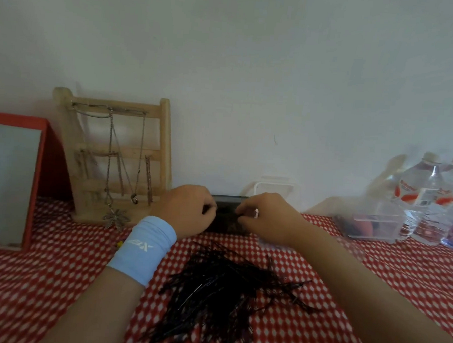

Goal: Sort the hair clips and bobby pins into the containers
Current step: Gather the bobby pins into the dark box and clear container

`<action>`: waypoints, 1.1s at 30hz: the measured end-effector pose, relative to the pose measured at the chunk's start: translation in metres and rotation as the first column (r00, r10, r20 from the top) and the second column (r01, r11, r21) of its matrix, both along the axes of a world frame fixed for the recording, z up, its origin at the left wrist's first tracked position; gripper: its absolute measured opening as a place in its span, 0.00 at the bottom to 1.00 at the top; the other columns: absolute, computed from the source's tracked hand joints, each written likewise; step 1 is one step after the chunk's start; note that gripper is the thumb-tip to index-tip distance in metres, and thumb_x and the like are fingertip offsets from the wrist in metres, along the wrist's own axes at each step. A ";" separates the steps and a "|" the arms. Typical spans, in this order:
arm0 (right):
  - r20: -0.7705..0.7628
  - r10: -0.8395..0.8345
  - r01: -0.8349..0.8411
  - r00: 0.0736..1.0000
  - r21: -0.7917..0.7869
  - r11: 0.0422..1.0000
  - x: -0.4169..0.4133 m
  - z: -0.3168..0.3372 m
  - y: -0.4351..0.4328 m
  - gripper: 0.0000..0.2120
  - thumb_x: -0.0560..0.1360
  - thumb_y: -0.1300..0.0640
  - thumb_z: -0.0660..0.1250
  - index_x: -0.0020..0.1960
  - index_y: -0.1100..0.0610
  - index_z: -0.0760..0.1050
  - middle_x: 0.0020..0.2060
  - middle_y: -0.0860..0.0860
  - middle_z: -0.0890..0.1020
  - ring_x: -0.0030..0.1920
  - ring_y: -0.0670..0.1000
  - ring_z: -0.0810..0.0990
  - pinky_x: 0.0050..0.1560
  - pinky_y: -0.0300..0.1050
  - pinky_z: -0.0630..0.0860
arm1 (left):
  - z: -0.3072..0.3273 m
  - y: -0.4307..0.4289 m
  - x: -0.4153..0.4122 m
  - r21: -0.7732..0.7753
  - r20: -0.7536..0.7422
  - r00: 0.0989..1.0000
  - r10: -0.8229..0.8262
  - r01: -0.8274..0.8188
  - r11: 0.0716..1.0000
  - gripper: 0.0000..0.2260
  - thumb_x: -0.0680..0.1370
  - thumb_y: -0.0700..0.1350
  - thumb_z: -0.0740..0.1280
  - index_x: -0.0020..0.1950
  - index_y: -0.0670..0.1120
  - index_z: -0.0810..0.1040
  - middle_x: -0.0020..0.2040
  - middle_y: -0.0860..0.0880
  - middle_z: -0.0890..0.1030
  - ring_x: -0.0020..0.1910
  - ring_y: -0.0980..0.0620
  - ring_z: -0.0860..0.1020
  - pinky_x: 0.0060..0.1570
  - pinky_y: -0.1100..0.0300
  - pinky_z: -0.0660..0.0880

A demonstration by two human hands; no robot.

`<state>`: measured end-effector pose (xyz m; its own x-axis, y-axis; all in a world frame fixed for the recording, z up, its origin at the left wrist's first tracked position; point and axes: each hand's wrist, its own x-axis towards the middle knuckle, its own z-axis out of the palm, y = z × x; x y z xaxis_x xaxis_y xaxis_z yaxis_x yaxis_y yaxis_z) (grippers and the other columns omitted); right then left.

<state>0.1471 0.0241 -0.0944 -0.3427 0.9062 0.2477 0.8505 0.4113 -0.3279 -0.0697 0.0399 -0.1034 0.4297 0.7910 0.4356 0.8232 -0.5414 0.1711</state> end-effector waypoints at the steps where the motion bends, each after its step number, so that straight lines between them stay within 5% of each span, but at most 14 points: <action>1: 0.004 -0.008 0.008 1.000 0.014 1.000 -0.003 0.001 0.001 0.11 0.77 0.53 0.70 0.58 0.49 0.83 0.51 0.45 0.85 0.48 0.42 0.78 0.53 0.36 0.73 | 0.000 0.001 -0.001 0.018 -0.012 1.000 0.003 -0.003 1.000 0.12 0.78 0.50 0.63 0.56 0.53 0.84 0.59 0.56 0.80 0.57 0.53 0.77 0.55 0.55 0.76; 5: 0.057 -0.067 0.062 0.996 0.089 0.994 -0.012 -0.003 0.011 0.11 0.78 0.50 0.68 0.59 0.46 0.82 0.53 0.44 0.85 0.53 0.47 0.81 0.56 0.46 0.78 | -0.009 0.013 -0.009 0.027 -0.063 0.998 -0.001 0.002 1.000 0.17 0.80 0.48 0.63 0.68 0.52 0.76 0.76 0.52 0.65 0.77 0.53 0.59 0.73 0.56 0.56; 15: 0.237 -0.158 0.121 0.959 0.165 0.979 -0.011 -0.009 0.032 0.15 0.79 0.50 0.67 0.65 0.43 0.78 0.57 0.48 0.84 0.57 0.53 0.80 0.55 0.48 0.77 | -0.036 0.020 -0.004 0.149 -0.063 0.998 -0.011 0.020 0.989 0.13 0.79 0.42 0.64 0.59 0.52 0.83 0.79 0.48 0.59 0.79 0.48 0.47 0.76 0.51 0.42; 19: 0.172 -0.092 0.064 0.981 0.158 0.985 0.000 -0.002 0.011 0.11 0.79 0.56 0.67 0.58 0.47 0.83 0.53 0.47 0.85 0.51 0.48 0.80 0.53 0.46 0.77 | -0.036 0.017 0.003 0.180 -0.073 0.997 0.019 -0.006 0.984 0.09 0.76 0.44 0.67 0.49 0.53 0.86 0.74 0.48 0.69 0.77 0.46 0.57 0.75 0.47 0.53; 22: 0.147 -0.001 -0.009 0.989 0.070 0.997 0.007 0.004 -0.013 0.09 0.78 0.57 0.69 0.54 0.48 0.85 0.50 0.44 0.85 0.43 0.41 0.77 0.52 0.41 0.77 | -0.027 0.009 0.012 0.246 -0.032 0.999 -0.024 0.032 0.969 0.08 0.74 0.43 0.67 0.46 0.53 0.85 0.61 0.51 0.79 0.63 0.47 0.72 0.61 0.50 0.68; 27: 0.359 0.008 0.071 0.933 -0.207 0.976 0.023 0.008 -0.051 0.15 0.74 0.45 0.69 0.59 0.48 0.82 0.54 0.45 0.84 0.52 0.46 0.81 0.60 0.44 0.76 | -0.015 -0.015 0.037 -0.108 -0.014 0.986 -0.166 0.164 0.981 0.12 0.75 0.50 0.61 0.53 0.55 0.82 0.51 0.54 0.83 0.50 0.52 0.80 0.52 0.53 0.77; 30: 0.497 0.027 0.197 0.867 -0.394 0.898 0.035 0.004 -0.065 0.29 0.69 0.37 0.73 0.66 0.49 0.77 0.61 0.48 0.81 0.59 0.52 0.79 0.64 0.49 0.74 | -0.024 -0.024 0.054 -0.385 -0.069 0.972 -0.225 0.182 0.905 0.13 0.75 0.54 0.64 0.58 0.56 0.79 0.55 0.53 0.81 0.52 0.50 0.79 0.56 0.52 0.77; 33: 0.499 0.031 0.214 0.866 -0.426 0.879 0.045 -0.009 -0.071 0.35 0.66 0.35 0.74 0.69 0.47 0.73 0.65 0.48 0.77 0.63 0.52 0.76 0.67 0.49 0.72 | -0.038 -0.028 0.065 -0.446 -0.153 0.944 -0.291 0.197 0.873 0.20 0.75 0.55 0.66 0.67 0.57 0.74 0.63 0.51 0.75 0.62 0.49 0.73 0.62 0.50 0.72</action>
